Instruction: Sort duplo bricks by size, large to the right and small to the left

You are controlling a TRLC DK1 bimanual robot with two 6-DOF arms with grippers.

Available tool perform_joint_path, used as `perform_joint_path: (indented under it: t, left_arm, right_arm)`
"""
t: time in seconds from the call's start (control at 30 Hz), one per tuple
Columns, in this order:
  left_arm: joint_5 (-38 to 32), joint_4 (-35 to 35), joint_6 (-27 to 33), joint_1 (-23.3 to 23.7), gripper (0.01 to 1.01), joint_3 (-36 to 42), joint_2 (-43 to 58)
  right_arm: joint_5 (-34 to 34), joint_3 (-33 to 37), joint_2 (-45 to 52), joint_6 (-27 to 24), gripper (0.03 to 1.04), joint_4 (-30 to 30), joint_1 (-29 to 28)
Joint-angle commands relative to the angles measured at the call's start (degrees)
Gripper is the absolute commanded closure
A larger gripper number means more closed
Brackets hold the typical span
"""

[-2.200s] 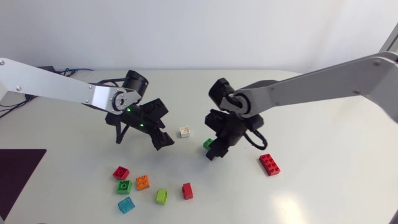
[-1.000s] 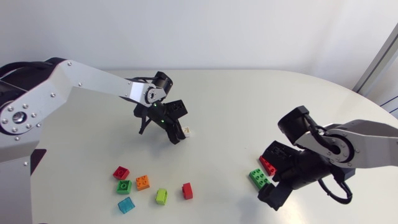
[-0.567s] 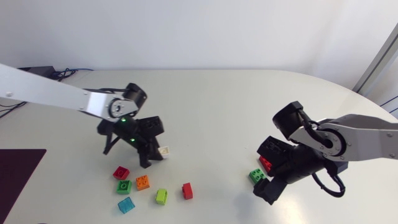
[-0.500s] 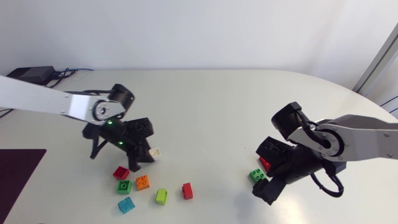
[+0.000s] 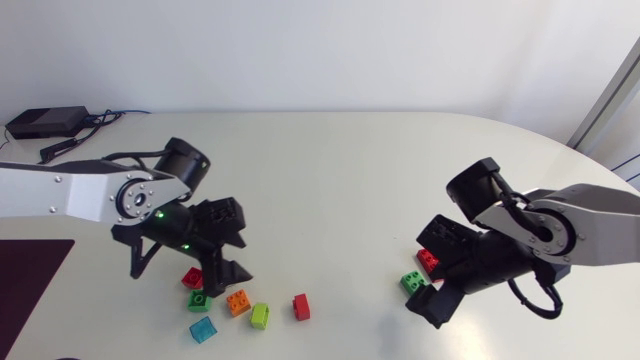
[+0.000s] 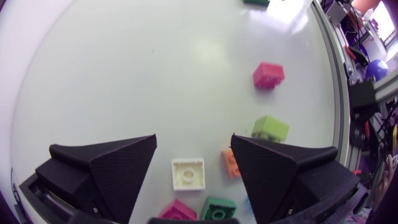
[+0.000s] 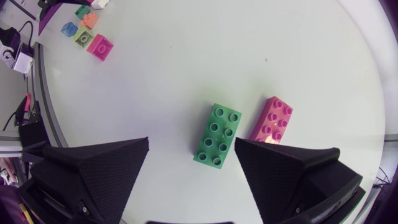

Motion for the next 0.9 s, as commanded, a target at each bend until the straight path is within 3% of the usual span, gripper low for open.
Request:
perform_joint_path:
  t: [0.0, 0.2, 0.47, 0.53, 0.63, 0.67, 0.87]
  left_arm:
    - [0.68, 2.81, -7.12, -5.66, 0.041, 2.83, -1.28]
    - [0.68, 5.27, -11.6, -17.88, 0.044, 6.35, 6.46]
    - [0.6, 5.19, -11.16, -21.04, 0.139, 6.52, 12.7]
    - [0.42, 5.1, -10.46, -20.69, 0.28, 5.47, 13.05]
    - [-0.11, 5.1, -9.49, -19.55, 0.69, 2.75, 12.08]
    - [-0.11, 5.1, -8.96, -18.93, 0.767, 1.6, 11.38]
    - [-0.46, 2.99, -2.46, -12.34, 0.77, -7.63, 6.02]
  right_arm:
    - [-0.18, -1.85, -1.59, -1.44, 0.07, -1.77, -0.54]
    - [-0.09, -2.82, -4.58, -1.44, 0.07, -3.44, -1.06]
    - [-0.18, -4.75, -6.43, -2.41, 0.07, -3.53, -2.73]
    - [-0.18, -4.66, -6.43, -2.58, 0.07, -3.53, -2.82]
    - [-0.18, -4.57, -6.43, -2.58, 0.07, -3.44, -2.82]
    - [-0.18, -4.49, -6.34, -2.58, 0.07, -3.44, -2.82]
    - [-0.26, -3.96, -6.34, -3.02, 0.07, -3.44, -2.82]
